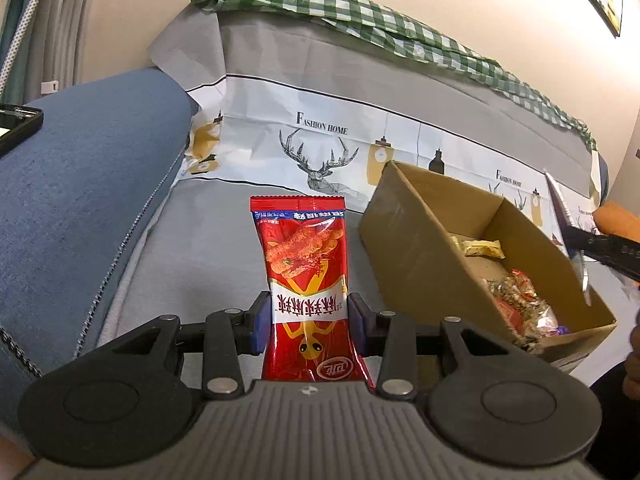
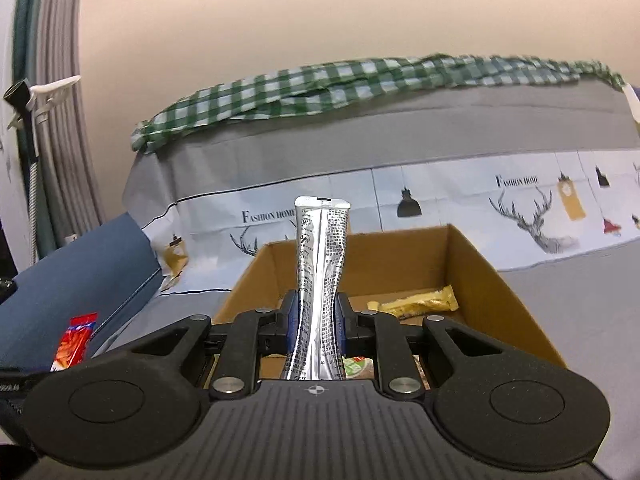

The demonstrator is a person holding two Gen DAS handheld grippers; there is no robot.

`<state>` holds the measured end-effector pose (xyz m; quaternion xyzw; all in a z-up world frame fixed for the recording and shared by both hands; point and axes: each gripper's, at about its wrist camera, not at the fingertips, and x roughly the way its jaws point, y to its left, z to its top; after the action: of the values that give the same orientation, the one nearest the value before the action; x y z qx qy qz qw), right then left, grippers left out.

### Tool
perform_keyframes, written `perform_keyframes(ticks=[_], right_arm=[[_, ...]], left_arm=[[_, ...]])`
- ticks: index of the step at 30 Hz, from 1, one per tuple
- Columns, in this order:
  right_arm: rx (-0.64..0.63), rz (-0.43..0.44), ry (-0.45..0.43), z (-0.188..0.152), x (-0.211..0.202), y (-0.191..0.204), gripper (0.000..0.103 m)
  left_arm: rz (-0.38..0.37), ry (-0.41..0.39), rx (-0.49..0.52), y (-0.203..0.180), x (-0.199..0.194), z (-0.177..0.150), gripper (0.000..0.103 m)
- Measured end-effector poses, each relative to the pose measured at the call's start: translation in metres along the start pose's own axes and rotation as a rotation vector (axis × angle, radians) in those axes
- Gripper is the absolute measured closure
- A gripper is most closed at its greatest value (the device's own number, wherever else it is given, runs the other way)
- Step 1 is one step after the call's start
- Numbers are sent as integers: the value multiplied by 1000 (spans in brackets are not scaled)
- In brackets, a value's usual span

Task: Organize snacks
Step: 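Lift both held snacks and carry them over the cardboard box, then lower both snacks into the box and open both tools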

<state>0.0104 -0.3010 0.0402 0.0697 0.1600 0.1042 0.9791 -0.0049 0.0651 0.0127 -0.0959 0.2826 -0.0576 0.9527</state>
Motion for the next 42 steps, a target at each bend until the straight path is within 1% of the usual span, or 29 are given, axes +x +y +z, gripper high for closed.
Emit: perform_keyframes(ticks=[2,5,7,11,18,22,25,26,27,28,29,30,31,33,34,35,36,38,40,42], right_arm=[[18,-2,1,1,7,-4,84],[32,-4,-16,1,6,-9,84],[45,-9,-23,2,9,-13,84],[82,-28,-33,4,14,-22,84],[129,-79,-56,5,19,-36,84],[148,-125,-96,8,17,-44,84],[151,-140,-133,9,14,-48,83],[145,-145,-142,9,14,-48,79],[141,-151,-144,9,14,-48,75],[138,-160,-138,8,15,-48,72],[135,-168,-122,7,18,-48,57],[136,-172,-108,7,20,-48,50],[140,-177,-102,7,21,-49,40],[150,-179,-99,8,21,-50,23],[153,-181,-97,8,21,-50,19],[155,-184,-93,8,21,-50,10],[156,-188,-88,8,21,-51,6],[159,-194,-84,8,21,-51,1],[159,-200,-82,7,19,-51,1],[155,-213,-78,7,16,-50,1]], left_arm=[[-16,7,-47,-2,-2,1,59],[-30,27,-129,-7,-2,4,59],[-35,35,-138,-17,-1,10,59],[-72,20,-100,-51,4,31,59],[-165,-53,-26,-129,23,90,59],[-231,-114,-3,-173,35,122,59],[-274,-137,16,-199,46,137,55],[-281,-133,21,-206,49,139,45],[-280,-126,26,-212,53,140,30],[-273,-126,25,-215,55,138,26],[-266,-129,22,-217,56,136,24],[-264,-127,20,-217,56,133,22],[-264,-123,19,-217,56,130,22],[-251,-123,7,-212,53,122,17],[-242,-123,-1,-207,50,118,17],[-233,-119,-11,-203,48,114,15],[-227,-112,-17,-199,45,110,9],[-217,-90,-24,-190,40,101,4],[-198,-88,-15,-185,31,91,2],[-161,-105,1,-180,20,78,1]])
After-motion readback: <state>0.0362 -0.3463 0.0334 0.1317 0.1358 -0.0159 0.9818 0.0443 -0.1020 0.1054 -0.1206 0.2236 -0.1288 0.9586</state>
